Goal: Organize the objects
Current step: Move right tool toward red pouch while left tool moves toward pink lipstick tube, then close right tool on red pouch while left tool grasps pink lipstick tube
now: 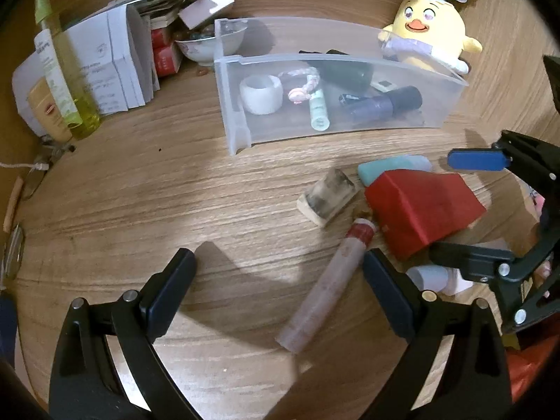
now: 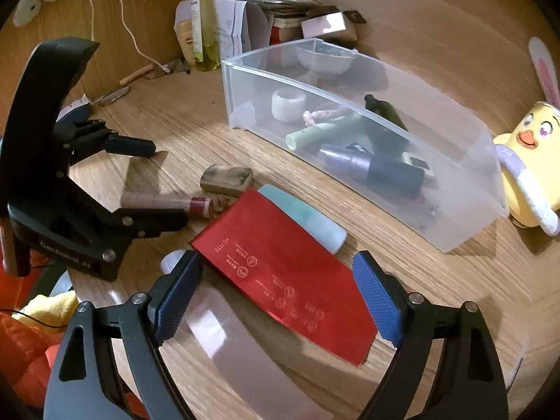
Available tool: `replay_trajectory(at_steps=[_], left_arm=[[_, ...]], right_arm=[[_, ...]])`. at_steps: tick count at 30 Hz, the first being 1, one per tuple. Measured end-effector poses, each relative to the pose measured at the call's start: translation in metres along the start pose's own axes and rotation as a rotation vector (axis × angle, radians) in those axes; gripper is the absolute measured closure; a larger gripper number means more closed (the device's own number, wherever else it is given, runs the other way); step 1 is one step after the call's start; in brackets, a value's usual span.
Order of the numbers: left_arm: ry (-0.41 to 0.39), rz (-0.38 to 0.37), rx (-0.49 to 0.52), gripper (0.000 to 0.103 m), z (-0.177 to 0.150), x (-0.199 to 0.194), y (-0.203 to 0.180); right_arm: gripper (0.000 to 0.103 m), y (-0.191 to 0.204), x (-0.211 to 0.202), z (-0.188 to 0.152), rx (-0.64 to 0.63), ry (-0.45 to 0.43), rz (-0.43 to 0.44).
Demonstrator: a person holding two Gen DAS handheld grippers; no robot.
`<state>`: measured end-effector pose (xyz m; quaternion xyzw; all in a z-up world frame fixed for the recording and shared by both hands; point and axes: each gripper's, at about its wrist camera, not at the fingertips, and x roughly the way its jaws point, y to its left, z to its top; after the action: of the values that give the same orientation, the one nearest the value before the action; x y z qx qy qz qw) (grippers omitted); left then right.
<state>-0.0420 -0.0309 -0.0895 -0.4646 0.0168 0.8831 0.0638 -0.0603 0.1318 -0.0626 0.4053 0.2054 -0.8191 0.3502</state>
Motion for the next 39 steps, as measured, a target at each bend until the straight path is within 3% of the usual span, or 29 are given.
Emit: replay_trajectory(at_steps=[4, 8, 12, 16, 18, 24, 26, 31, 39], left_arm=[[-0.020, 0.003, 0.004, 0.007, -0.002, -0.001, -0.001], [-0.043, 0.015, 0.012, 0.024, -0.006, -0.005, -0.001], [-0.066, 0.004, 0.026, 0.034, -0.009, -0.009, -0.003], [-0.085, -0.020, 0.057, 0.053, -0.011, -0.011, -0.009], [-0.088, -0.026, 0.063, 0.057, -0.010, -0.011, -0.011], [-0.100, -0.048, 0.068, 0.073, -0.008, -0.010, -0.012], [-0.100, -0.071, 0.059, 0.089, -0.007, -0.010, -0.010], [-0.098, -0.093, 0.019, 0.089, -0.009, -0.012, -0.004], [-0.143, -0.075, -0.052, 0.089, -0.005, -0.024, 0.010]], right_arm=[[0.017, -0.001, 0.010, 0.005, -0.008, 0.023, 0.008], [0.017, -0.006, 0.017, 0.007, 0.006, 0.043, 0.035], [0.019, -0.010, 0.021, 0.008, 0.022, 0.051, 0.073], [0.038, -0.008, 0.019, 0.011, 0.005, 0.049, 0.099], [0.043, -0.006, 0.018, 0.011, -0.005, 0.047, 0.104], [0.042, -0.004, 0.022, 0.015, -0.004, 0.054, 0.106], [0.042, -0.006, 0.025, 0.017, 0.008, 0.052, 0.111], [0.050, -0.001, 0.023, 0.016, -0.007, 0.019, 0.112], [0.051, -0.010, 0.001, 0.011, 0.018, -0.050, 0.074]])
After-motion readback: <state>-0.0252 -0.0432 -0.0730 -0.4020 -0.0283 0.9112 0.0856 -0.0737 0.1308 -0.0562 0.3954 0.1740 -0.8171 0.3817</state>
